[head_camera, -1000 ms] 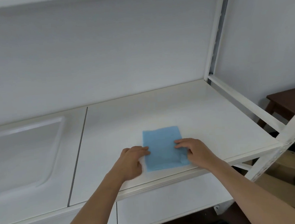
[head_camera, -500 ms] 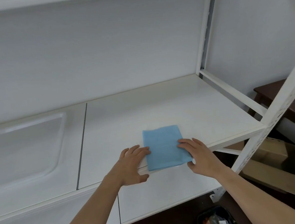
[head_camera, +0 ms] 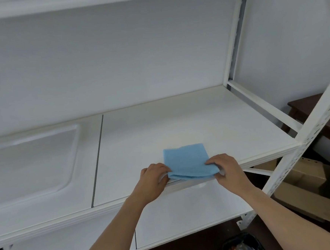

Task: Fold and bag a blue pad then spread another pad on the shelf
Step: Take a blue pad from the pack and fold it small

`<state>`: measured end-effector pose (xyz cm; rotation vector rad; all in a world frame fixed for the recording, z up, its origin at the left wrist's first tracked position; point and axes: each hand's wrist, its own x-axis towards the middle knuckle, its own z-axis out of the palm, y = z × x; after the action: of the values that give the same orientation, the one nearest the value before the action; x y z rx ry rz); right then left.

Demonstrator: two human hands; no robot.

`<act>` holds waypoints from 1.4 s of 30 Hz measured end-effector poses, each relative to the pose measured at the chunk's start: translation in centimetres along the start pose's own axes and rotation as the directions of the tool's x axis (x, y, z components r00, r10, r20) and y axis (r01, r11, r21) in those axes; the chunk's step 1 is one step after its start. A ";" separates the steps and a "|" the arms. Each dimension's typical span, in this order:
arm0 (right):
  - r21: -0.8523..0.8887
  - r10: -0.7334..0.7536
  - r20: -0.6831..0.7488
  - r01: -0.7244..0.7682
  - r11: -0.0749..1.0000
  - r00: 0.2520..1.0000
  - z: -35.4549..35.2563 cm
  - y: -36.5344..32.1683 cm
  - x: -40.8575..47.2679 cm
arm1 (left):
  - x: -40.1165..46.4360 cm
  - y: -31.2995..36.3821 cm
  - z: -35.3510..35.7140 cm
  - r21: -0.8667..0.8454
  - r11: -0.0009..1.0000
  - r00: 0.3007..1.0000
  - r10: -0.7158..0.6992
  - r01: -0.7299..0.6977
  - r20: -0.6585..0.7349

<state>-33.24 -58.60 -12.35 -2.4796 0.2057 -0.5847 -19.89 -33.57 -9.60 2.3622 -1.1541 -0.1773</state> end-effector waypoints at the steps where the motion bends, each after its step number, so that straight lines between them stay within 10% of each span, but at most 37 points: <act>1: 0.032 0.032 -0.010 -0.032 0.999 0.999 0.1 -0.1 0.3 | 0.3 0.1 0.0 -0.049 0.998 0.999 -0.047 0.047 -0.002; 9: 0.182 0.320 -0.120 -0.296 0.938 0.940 0.9 -1.1 2.6 | 3.4 1.5 -0.6 -0.310 0.877 0.922 -0.386 0.368 0.004; 19: -0.303 0.372 -0.145 -0.399 0.865 0.917 2.6 -1.7 5.7 | 6.2 2.3 0.5 -0.084 0.809 0.806 -0.588 0.582 -0.069; 23: -0.343 0.259 -0.188 -0.310 0.887 0.948 2.6 -1.9 6.4 | 6.4 1.9 0.5 0.178 0.925 0.932 -0.297 0.335 -0.209; 27: -0.280 -0.103 -0.052 0.085 0.956 0.993 3.3 -0.7 5.9 | 6.2 0.9 0.5 0.277 0.961 1.000 -0.013 0.009 0.014; 31: -0.267 -0.151 0.113 0.176 0.947 0.982 2.8 -0.2 6.7 | 5.7 -0.3 0.5 0.288 0.957 0.977 -0.060 -0.001 0.203; 42: -0.361 0.140 0.316 -0.018 0.932 0.938 4.5 -0.6 12.6 | 9.4 -2.6 -1.2 0.292 0.877 0.901 -0.424 0.383 0.093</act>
<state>-19.92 -59.25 -10.75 -2.8544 0.2969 -0.0809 -11.74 -39.02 -8.90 2.8587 -0.7668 -0.3748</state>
